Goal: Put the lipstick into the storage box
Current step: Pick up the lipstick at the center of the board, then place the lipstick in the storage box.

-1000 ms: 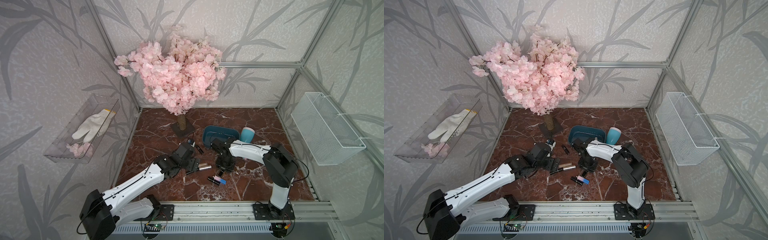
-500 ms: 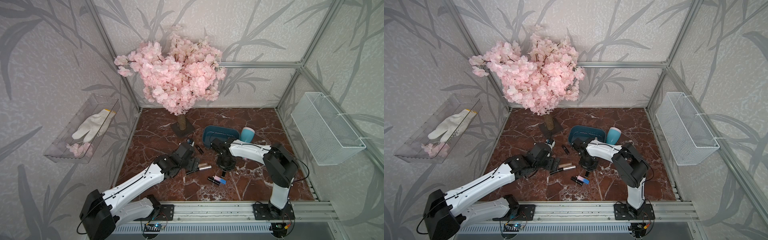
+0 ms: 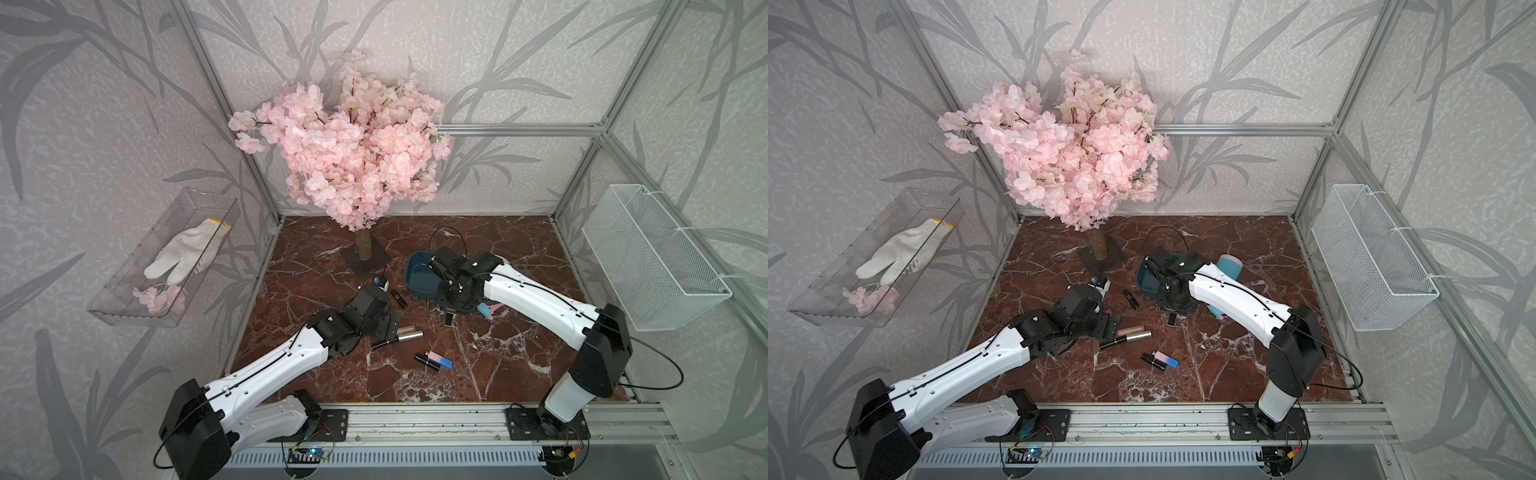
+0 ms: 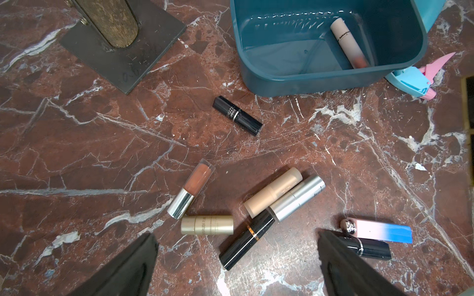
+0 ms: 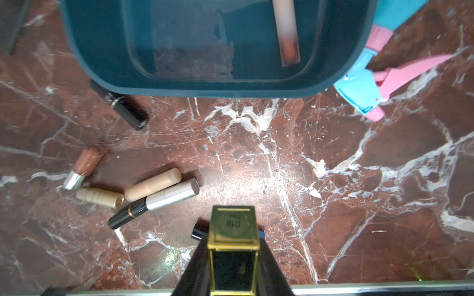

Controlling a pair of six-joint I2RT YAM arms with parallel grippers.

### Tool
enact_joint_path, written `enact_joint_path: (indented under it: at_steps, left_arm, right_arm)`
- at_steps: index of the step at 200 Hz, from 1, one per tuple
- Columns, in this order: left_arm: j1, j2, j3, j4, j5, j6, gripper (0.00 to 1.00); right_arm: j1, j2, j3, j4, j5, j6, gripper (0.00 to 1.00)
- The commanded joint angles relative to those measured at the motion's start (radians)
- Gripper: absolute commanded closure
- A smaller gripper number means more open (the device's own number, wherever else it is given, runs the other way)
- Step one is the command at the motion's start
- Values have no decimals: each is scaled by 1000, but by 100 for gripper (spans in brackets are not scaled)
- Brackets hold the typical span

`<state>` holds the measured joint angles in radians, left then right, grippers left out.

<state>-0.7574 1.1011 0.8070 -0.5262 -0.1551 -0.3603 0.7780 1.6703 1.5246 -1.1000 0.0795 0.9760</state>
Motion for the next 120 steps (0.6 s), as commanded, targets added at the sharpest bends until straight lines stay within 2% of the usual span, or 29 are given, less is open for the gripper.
enact_joint_path:
  at_steps: [1, 18, 41, 72, 96, 120]
  left_arm:
    - [6, 4, 29, 29, 11, -4, 0]
    - [8, 12, 37, 33, 19, 1, 0]
    - [13, 12, 38, 33, 29, 4, 0]
    - [20, 7, 38, 23, 36, 7, 0]
    - [29, 2, 34, 22, 47, 11, 0]
    - [37, 4, 37, 22, 54, 24, 0]
  right_arm:
    - [-35, -9, 50, -80, 41, -83, 79]
    - [-75, -8, 82, -50, 77, -147, 79]
    - [-150, 31, 135, 21, 51, -271, 79]
    - [-234, 194, 267, 54, -1, -415, 80]
    - [-238, 326, 390, 56, 6, -537, 79]
    - [-238, 461, 503, 9, 31, -602, 80]
